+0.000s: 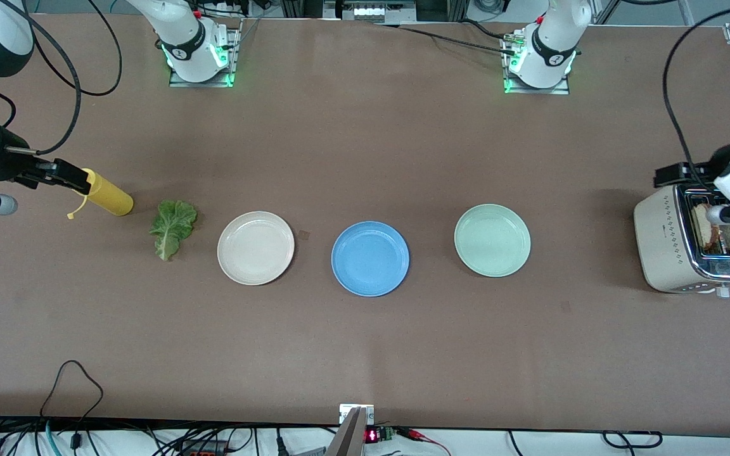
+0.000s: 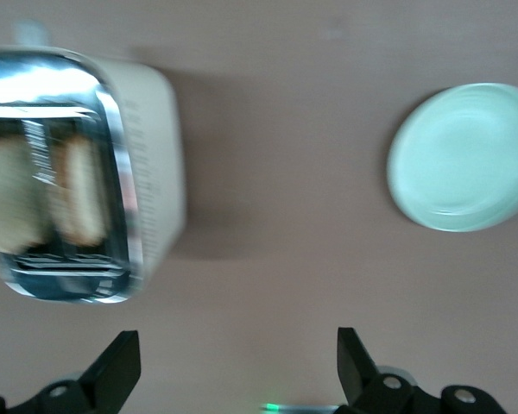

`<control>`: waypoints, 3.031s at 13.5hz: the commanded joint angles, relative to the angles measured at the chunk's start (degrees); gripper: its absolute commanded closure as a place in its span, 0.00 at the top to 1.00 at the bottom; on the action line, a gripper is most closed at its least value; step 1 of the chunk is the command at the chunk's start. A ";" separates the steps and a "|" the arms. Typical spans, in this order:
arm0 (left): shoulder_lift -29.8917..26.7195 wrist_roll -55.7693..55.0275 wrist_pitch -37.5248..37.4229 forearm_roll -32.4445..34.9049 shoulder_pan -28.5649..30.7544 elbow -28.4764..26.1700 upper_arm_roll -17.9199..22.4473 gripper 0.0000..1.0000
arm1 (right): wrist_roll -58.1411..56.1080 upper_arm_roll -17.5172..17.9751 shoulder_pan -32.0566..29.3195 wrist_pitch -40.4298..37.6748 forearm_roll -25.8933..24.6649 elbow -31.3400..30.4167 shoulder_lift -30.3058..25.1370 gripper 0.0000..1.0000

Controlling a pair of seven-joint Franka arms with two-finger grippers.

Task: Make sandwich in blue plate with both arms

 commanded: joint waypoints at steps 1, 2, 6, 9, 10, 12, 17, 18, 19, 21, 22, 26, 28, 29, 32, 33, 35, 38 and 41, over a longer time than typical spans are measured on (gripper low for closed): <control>2.66 5.27 2.30 3.77 2.00 1.71 -0.20 1.00 | 0.28 0.01 -0.16 -0.82 0.45 0.57 -0.10 1.00; 3.97 5.89 4.66 4.65 3.14 1.45 -0.20 1.00 | 0.28 0.01 -0.16 -0.82 0.45 0.48 -0.10 1.00; 5.65 10.20 17.67 9.66 6.40 -4.60 -0.20 0.94 | 0.46 0.01 -0.16 -2.05 0.45 0.57 -0.10 1.00; 6.00 12.14 26.54 9.66 9.82 -10.57 -0.29 0.79 | 0.54 0.00 -0.16 -2.05 0.45 0.57 -0.10 1.00; 6.00 13.36 29.53 9.66 10.36 -12.33 -0.29 0.78 | 0.54 -0.08 -0.25 -2.05 0.54 0.57 -0.10 1.00; 6.00 14.16 30.26 9.66 11.41 -13.66 -0.29 0.61 | 0.54 -0.08 -0.25 -2.05 0.54 0.57 -0.10 1.00; 5.74 13.37 22.99 9.49 11.59 -13.23 -0.55 0.10 | 0.46 -0.08 -0.33 -2.05 0.54 0.57 -0.10 1.00; 5.48 13.02 21.75 9.49 11.51 -13.06 -0.90 0.01 | 0.54 -0.08 -0.33 -2.05 0.54 0.48 -0.10 1.00; 5.48 12.50 21.04 9.49 11.42 -12.18 -0.99 0.01 | 0.54 -0.08 -0.33 -2.05 0.45 0.57 -0.10 1.00; 5.30 13.02 20.60 9.58 11.07 -10.17 -1.16 0.01 | 0.54 -0.08 -0.33 -2.05 0.45 0.57 -0.01 1.00; 4.69 13.11 18.86 9.58 10.98 -8.59 -1.95 0.01 | 0.54 -0.08 -0.33 -2.05 0.54 0.57 -0.10 1.00; 3.54 13.11 -2.04 9.58 10.80 4.84 -7.74 0.01 | 0.46 -0.08 -0.33 -2.05 0.45 0.57 -0.10 1.00; 3.54 13.19 -9.08 9.49 10.80 9.60 -12.65 0.02 | 0.46 -0.08 -0.33 -2.05 0.45 0.57 -0.01 1.00; 3.80 13.02 -11.63 9.58 10.63 9.88 -16.07 0.02 | 0.54 -0.08 -0.33 -2.05 0.45 0.57 -0.01 1.00; 7.22 13.11 -12.97 7.39 8.53 9.45 -23.03 0.02 | 0.37 -0.08 -0.33 -2.05 0.45 0.57 -0.01 1.00; 8.63 12.59 -13.07 4.94 6.60 9.53 -24.36 0.02 | 0.37 -0.08 -0.33 -2.05 0.45 0.57 -0.01 1.00; 13.79 11.27 -10.79 -1.81 0.81 9.79 -24.72 0.02 | 0.37 -0.08 -0.33 -2.13 0.45 0.57 -0.01 1.00; 19.00 2.49 -0.63 -13.86 -4.74 9.97 -24.81 0.02 | 0.46 -0.08 -0.33 -2.13 0.45 0.57 -0.01 1.00; 23.73 -4.01 13.86 -29.74 -9.15 9.80 -24.72 0.02 | 0.46 -0.08 -0.33 -2.13 0.45 0.57 -0.01 1.00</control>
